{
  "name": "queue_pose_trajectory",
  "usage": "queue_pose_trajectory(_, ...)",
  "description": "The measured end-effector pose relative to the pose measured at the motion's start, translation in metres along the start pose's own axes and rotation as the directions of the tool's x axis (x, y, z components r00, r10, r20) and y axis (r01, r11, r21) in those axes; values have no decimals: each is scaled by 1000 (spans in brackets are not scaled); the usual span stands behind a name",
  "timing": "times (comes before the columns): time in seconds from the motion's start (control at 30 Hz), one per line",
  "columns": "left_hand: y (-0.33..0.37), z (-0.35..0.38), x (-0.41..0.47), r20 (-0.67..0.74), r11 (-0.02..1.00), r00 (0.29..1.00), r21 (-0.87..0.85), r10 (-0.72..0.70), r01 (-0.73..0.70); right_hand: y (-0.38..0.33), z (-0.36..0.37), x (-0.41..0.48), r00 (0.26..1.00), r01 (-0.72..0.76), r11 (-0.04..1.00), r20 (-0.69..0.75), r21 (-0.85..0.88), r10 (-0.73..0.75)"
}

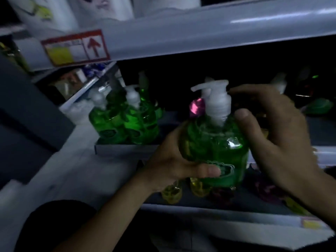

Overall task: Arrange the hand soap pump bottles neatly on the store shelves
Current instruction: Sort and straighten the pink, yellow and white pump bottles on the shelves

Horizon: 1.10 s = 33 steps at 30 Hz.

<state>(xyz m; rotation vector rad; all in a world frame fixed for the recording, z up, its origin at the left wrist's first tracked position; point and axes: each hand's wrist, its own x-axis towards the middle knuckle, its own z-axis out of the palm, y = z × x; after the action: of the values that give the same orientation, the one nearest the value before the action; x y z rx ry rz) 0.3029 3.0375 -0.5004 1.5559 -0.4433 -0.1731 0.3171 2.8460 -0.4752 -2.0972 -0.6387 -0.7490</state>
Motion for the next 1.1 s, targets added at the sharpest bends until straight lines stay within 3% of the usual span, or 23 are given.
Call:
queue_pose_trajectory(0.1,-4,-27,-1,-114,999,993,5,32,-32,-2,23,2,989,-65,981,141,182,39)
queue_pose_trajectory(0.2,0,-34,-3,-206,987,976,159,66,-33,-6,46,11,969,-132,920,242,369,42)
queue_pose_trajectory(0.4,-7,-31,-4,-399,936,899,352,179,-30,-15,87,33,976,-206,733,187,649,109)
queue_pose_trajectory(0.67,-12,-14,11,-527,921,822,391,216,9,-6,106,63,936,-351,664,274,660,223)
queue_pose_trajectory(0.9,-22,-6,35,-413,955,905,296,103,27,20,91,61,935,-353,742,182,570,305)
queue_pose_trajectory(1.1,-29,-8,46,-413,885,910,439,43,157,41,96,56,941,-338,812,138,475,310)
